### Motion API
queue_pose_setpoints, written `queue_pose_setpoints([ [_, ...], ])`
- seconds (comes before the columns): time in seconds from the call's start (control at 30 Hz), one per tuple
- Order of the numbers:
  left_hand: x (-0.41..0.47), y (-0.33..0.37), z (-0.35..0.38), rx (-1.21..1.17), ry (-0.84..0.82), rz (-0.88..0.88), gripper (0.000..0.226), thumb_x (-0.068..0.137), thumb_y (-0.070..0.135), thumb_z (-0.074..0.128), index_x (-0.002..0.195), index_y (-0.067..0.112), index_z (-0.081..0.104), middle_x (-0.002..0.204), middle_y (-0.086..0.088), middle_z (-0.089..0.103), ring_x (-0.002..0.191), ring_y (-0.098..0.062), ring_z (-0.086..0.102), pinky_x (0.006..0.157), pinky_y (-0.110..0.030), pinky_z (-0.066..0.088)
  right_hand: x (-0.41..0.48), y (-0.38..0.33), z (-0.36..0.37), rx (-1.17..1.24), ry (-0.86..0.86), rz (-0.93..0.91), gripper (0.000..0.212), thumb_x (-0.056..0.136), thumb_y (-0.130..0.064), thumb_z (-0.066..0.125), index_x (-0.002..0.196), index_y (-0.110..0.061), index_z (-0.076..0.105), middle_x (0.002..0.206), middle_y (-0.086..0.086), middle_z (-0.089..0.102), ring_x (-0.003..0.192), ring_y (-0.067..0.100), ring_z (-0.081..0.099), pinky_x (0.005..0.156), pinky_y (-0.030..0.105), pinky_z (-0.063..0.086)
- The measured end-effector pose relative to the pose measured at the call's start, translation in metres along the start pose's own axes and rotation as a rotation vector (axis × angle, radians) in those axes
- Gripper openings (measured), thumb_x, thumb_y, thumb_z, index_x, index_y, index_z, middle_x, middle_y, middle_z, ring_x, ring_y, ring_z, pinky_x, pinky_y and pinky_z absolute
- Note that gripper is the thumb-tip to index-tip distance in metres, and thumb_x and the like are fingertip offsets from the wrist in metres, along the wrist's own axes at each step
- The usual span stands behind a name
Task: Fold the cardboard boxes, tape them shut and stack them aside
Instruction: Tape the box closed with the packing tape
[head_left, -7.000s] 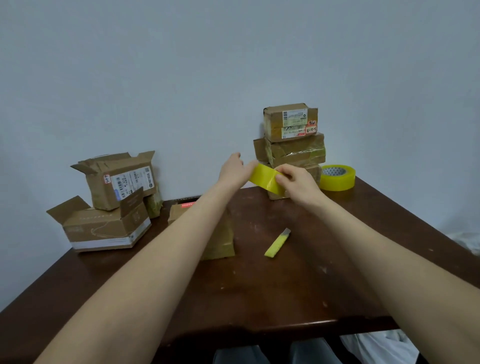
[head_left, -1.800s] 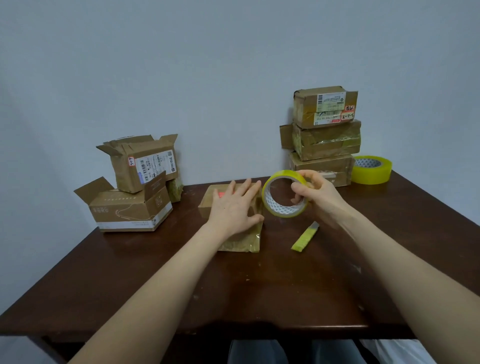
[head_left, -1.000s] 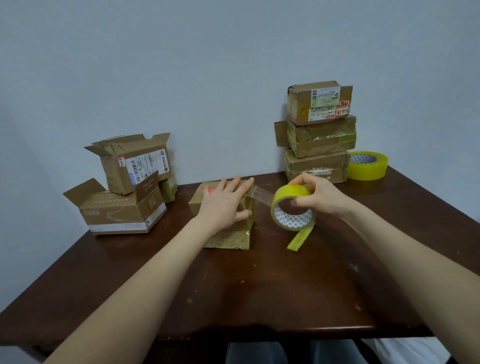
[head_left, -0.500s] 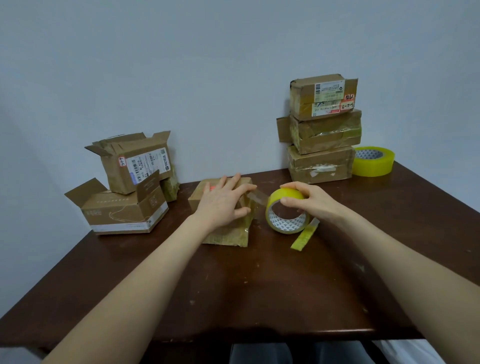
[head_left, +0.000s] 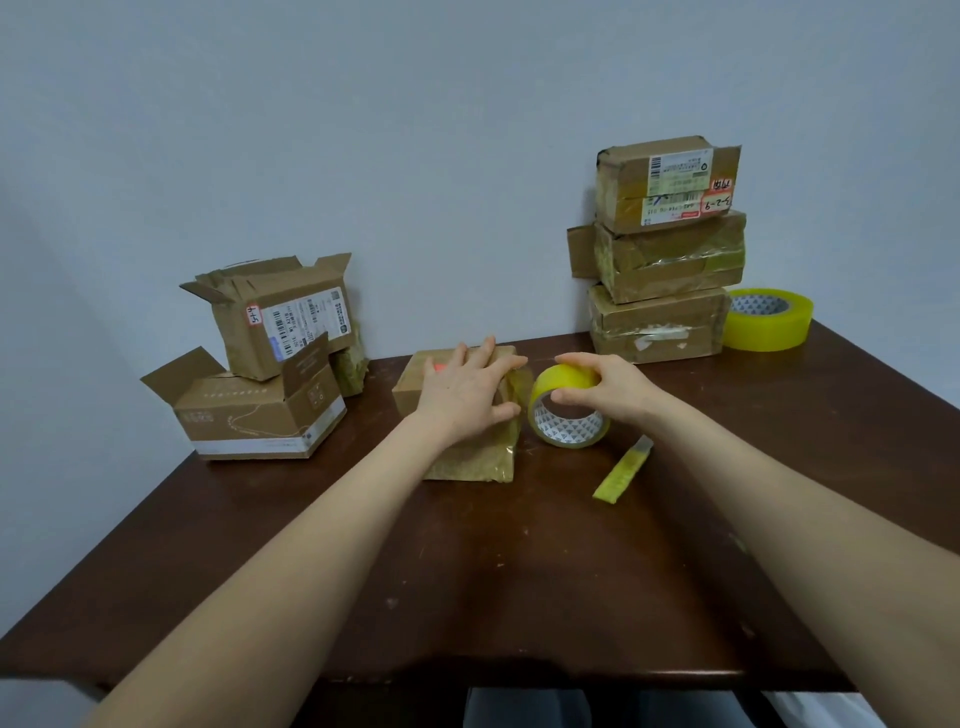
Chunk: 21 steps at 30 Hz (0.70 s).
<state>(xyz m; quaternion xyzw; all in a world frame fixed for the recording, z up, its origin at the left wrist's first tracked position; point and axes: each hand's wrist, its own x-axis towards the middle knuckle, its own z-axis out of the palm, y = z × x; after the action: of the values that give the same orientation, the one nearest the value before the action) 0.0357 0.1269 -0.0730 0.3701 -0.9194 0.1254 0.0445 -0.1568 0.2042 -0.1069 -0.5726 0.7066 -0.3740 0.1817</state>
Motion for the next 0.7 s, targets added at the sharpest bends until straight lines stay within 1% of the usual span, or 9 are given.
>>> queue_pose_setpoints([
  [0.13, -0.004, 0.004, -0.001, 0.001, -0.002, -0.021, 0.061, 0.089, 0.056, 0.050, 0.143, 0.044, 0.024, 0.160, -0.005, 0.010, 0.145, -0.034, 0.013, 0.109, -0.064, 0.020, -0.009, 0.005, -0.003, -0.016, 0.011, 0.020, 0.065, 0.082, -0.041, 0.071, 0.140, -0.030, 0.045, 0.142, 0.004, 0.049, 0.128, 0.024, 0.045, 0.103, 0.036, 0.038],
  [0.23, -0.001, 0.003, -0.013, -0.016, -0.048, -0.053, 0.071, 0.086, 0.061, 0.051, 0.146, 0.045, 0.018, 0.159, -0.008, 0.009, 0.145, -0.033, 0.010, 0.109, -0.066, 0.019, -0.013, 0.008, -0.009, -0.044, 0.012, 0.048, 0.072, 0.081, -0.040, 0.073, 0.144, -0.027, 0.040, 0.145, 0.005, 0.046, 0.132, 0.024, 0.042, 0.106, 0.036, 0.036],
  [0.33, -0.002, 0.008, -0.017, 0.008, -0.034, -0.051, 0.076, 0.084, 0.067, 0.048, 0.148, 0.044, 0.015, 0.160, -0.006, 0.007, 0.147, -0.030, 0.007, 0.110, -0.064, 0.017, -0.018, 0.006, -0.015, -0.051, 0.004, 0.072, 0.080, 0.079, -0.040, 0.074, 0.147, -0.024, 0.035, 0.147, 0.005, 0.044, 0.134, 0.023, 0.041, 0.109, 0.036, 0.035],
  [0.47, -0.004, 0.013, -0.018, -0.031, -0.001, -0.067, 0.073, 0.086, 0.071, 0.037, 0.149, 0.040, 0.016, 0.160, -0.005, 0.011, 0.146, -0.027, 0.014, 0.113, -0.058, 0.018, -0.023, 0.002, -0.022, -0.067, 0.023, 0.094, 0.080, 0.081, -0.039, 0.073, 0.148, -0.018, 0.033, 0.143, 0.009, 0.047, 0.130, 0.023, 0.046, 0.104, 0.032, 0.037],
  [0.53, -0.006, 0.015, -0.018, -0.028, 0.014, -0.077, 0.071, 0.088, 0.070, 0.035, 0.149, 0.038, 0.018, 0.159, -0.005, 0.014, 0.145, -0.026, 0.017, 0.114, -0.056, 0.019, -0.028, 0.001, -0.027, -0.074, 0.042, 0.101, 0.079, 0.082, -0.038, 0.073, 0.147, -0.017, 0.035, 0.141, 0.009, 0.049, 0.128, 0.022, 0.048, 0.102, 0.031, 0.038],
  [0.6, -0.009, 0.019, -0.020, -0.019, 0.053, -0.063, 0.067, 0.091, 0.063, 0.038, 0.148, 0.032, 0.025, 0.157, -0.007, 0.021, 0.144, -0.025, 0.022, 0.113, -0.052, 0.021, -0.034, 0.001, -0.032, -0.085, 0.092, 0.095, 0.068, 0.084, -0.035, 0.070, 0.143, -0.014, 0.042, 0.136, 0.007, 0.054, 0.124, 0.022, 0.051, 0.098, 0.028, 0.038],
  [0.63, -0.012, 0.024, -0.021, -0.018, 0.111, -0.030, 0.062, 0.092, 0.057, 0.042, 0.145, 0.028, 0.033, 0.153, -0.008, 0.030, 0.140, -0.025, 0.029, 0.111, -0.048, 0.025, -0.038, 0.001, -0.035, -0.094, 0.130, 0.096, 0.060, 0.087, -0.034, 0.068, 0.139, -0.014, 0.047, 0.133, 0.006, 0.057, 0.122, 0.022, 0.052, 0.094, 0.026, 0.038],
  [0.67, -0.015, 0.031, -0.021, -0.029, 0.223, 0.040, 0.053, 0.092, 0.049, 0.049, 0.139, 0.022, 0.044, 0.144, -0.010, 0.043, 0.133, -0.027, 0.041, 0.105, -0.045, 0.034, -0.041, 0.001, -0.037, -0.107, 0.173, 0.100, 0.052, 0.089, -0.033, 0.065, 0.135, -0.014, 0.051, 0.129, 0.006, 0.059, 0.119, 0.022, 0.054, 0.090, 0.025, 0.038],
  [0.7, -0.018, 0.040, -0.021, -0.050, 0.354, 0.132, 0.043, 0.089, 0.038, 0.057, 0.126, 0.017, 0.056, 0.128, -0.010, 0.057, 0.118, -0.030, 0.054, 0.092, -0.042, 0.045, -0.043, 0.001, -0.038, -0.115, 0.213, 0.107, 0.046, 0.090, -0.032, 0.062, 0.132, -0.014, 0.054, 0.126, 0.007, 0.061, 0.117, 0.023, 0.055, 0.088, 0.025, 0.038],
])
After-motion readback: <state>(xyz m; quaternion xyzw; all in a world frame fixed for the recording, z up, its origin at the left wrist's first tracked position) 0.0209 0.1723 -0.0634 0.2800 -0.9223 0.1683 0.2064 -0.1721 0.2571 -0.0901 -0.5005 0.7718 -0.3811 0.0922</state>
